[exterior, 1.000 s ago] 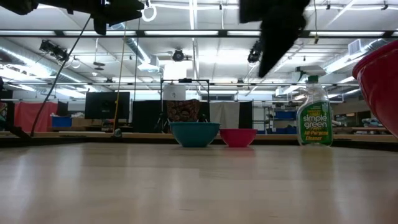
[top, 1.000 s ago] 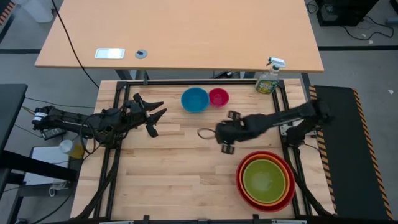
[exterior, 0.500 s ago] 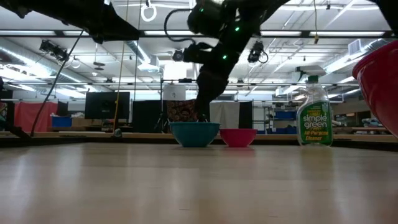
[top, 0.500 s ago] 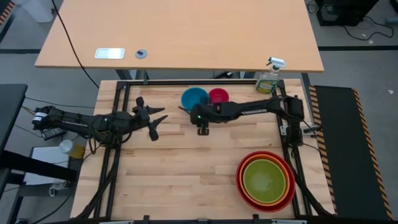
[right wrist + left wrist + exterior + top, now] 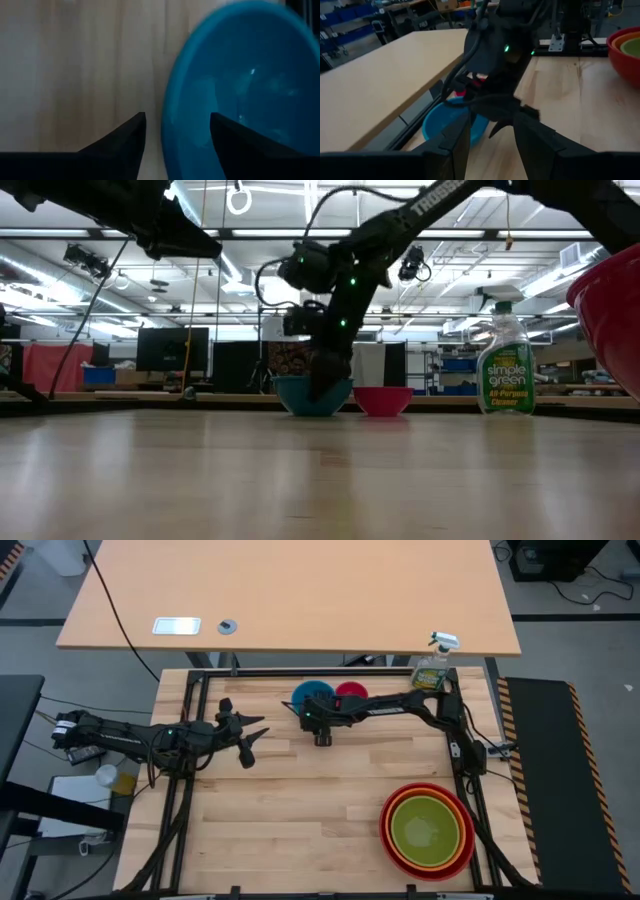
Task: Nest bowls inside each other
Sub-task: Stack the blue bowl on top of the green bowl
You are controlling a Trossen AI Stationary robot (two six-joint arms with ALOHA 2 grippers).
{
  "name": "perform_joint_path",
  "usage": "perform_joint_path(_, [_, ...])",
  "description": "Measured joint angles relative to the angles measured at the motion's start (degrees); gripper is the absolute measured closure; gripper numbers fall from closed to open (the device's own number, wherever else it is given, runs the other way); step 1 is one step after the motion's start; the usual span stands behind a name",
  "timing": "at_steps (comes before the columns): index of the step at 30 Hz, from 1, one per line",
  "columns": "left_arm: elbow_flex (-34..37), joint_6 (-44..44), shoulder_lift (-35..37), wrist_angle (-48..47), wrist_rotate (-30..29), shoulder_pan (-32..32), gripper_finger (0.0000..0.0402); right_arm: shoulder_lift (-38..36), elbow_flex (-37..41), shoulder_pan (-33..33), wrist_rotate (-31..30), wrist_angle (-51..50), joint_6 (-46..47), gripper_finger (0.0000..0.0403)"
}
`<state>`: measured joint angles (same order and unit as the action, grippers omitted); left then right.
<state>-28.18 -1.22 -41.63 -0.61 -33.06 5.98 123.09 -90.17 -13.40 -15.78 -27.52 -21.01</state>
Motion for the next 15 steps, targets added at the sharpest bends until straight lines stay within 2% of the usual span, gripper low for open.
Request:
perform_joint_path(6, [0.0,3.6,0.0,-0.3,0.0,0.0,0.0248,1.2,-0.1,-1.5,0.5,1.4,-0.8,0.0233])
perform_joint_path(15, [0.0,4.1,0.0,-0.5,0.0,0.1,0.0248,1.5,-0.1,-2.6,2.4,0.3,-3.1,0.0345])
